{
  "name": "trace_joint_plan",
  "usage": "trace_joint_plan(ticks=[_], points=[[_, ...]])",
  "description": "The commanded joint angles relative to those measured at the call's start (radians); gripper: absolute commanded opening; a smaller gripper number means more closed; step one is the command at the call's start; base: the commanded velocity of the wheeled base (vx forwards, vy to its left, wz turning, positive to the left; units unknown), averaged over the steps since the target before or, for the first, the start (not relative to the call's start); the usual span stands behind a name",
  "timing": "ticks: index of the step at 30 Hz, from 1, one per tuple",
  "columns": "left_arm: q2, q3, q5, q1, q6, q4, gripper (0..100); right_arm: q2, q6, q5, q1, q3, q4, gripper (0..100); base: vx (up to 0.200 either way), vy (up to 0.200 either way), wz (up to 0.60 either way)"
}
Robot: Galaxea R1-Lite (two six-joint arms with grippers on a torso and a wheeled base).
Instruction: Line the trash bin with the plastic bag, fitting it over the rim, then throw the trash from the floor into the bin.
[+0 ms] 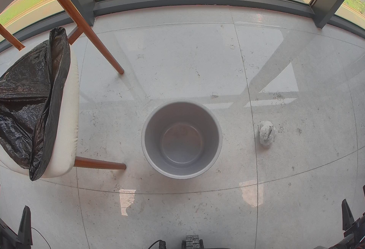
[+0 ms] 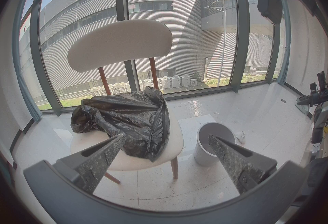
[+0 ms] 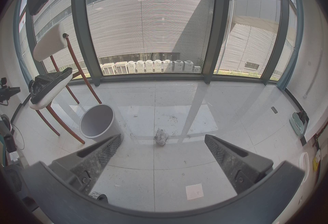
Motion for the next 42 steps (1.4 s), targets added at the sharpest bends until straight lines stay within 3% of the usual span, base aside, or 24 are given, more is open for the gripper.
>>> trace_joint_plan(ticks=[1,6,9,16,23,35,42], points=[[0.291,-0.206,-0.001,0.002,0.002,0.020,100,-0.012,-0.001,0.000,0.000,0.017,0.000,100,0.000,0.000,0.00],[0.432,-0.284,-0.009,0.001,-0.001,0.023,100,-0.012,-0.001,0.000,0.000,0.017,0.000,100,0.000,0.000,0.00],[0.618,-0.412,-0.020,-0.005,-0.024,0.019,100,-0.012,0.000,0.000,0.000,0.017,-0.001,100,0.000,0.000,0.00],[0.881,-0.608,-0.057,-0.010,-0.173,0.037,100,-0.012,0.003,0.000,0.000,0.017,-0.001,100,0.000,0.000,0.00],[0.995,-0.774,-0.057,-0.010,-0.174,0.226,100,-0.012,0.005,-0.001,0.002,0.017,-0.001,100,0.000,0.000,0.00],[1.138,-0.853,-0.049,-0.010,-0.134,0.246,100,-0.012,0.014,-0.001,0.000,0.017,-0.001,100,0.000,0.000,0.00],[1.247,-0.853,-0.050,-0.010,-0.118,0.112,100,-0.012,0.012,-0.001,0.002,0.017,-0.001,100,0.000,0.000,0.00]])
